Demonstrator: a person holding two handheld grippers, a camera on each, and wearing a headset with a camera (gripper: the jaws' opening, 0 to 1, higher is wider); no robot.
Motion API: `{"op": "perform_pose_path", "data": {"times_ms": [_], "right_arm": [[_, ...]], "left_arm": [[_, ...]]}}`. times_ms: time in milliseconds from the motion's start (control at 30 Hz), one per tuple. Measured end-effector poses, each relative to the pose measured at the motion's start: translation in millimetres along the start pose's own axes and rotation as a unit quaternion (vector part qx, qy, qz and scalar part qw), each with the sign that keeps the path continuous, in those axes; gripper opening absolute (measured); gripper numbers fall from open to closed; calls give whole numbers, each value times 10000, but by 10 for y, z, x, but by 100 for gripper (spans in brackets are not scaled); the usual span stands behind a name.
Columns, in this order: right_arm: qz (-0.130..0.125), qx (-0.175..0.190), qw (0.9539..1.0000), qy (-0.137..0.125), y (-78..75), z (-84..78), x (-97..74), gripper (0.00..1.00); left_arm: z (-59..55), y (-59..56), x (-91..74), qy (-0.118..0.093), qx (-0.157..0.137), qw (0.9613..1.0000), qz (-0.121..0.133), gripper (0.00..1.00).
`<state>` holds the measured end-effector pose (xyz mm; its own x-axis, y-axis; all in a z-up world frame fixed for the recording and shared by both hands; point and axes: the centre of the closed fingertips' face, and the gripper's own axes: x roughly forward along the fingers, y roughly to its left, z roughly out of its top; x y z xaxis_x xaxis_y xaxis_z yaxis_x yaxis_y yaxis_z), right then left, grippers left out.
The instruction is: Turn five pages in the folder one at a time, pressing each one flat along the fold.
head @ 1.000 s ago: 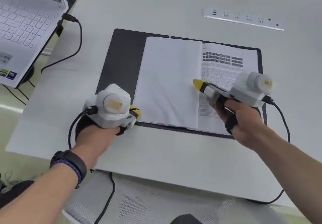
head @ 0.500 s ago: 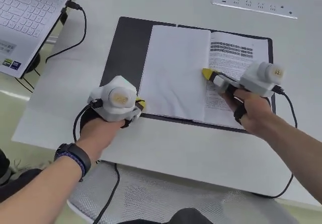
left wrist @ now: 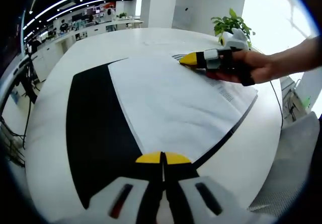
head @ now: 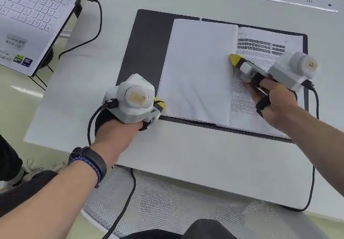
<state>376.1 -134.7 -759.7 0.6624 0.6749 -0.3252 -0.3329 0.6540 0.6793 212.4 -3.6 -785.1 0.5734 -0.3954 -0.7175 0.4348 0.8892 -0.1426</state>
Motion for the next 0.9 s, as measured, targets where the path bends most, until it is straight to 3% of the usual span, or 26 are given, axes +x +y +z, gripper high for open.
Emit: {"op": "perform_pose_path", "data": {"times_ms": [400, 500, 767, 900], "right_arm": [[-153, 125, 9992, -342, -137, 224, 207, 0], [-200, 148, 9989, -408, -277, 336, 330, 0], [-350, 29, 9987, -368, -404, 444, 522, 0], [-391, 251, 9973, -570, -511, 566, 642, 0]], "left_arm": [[2, -3, -5, 46, -13, 10000, -37, 0], [0, -1, -6, 70, 53, 10000, -44, 0], [-6, 15, 23, 45, 0, 10000, -49, 0], [2, 14, 42, 55, 41, 10000, -58, 0]]}}
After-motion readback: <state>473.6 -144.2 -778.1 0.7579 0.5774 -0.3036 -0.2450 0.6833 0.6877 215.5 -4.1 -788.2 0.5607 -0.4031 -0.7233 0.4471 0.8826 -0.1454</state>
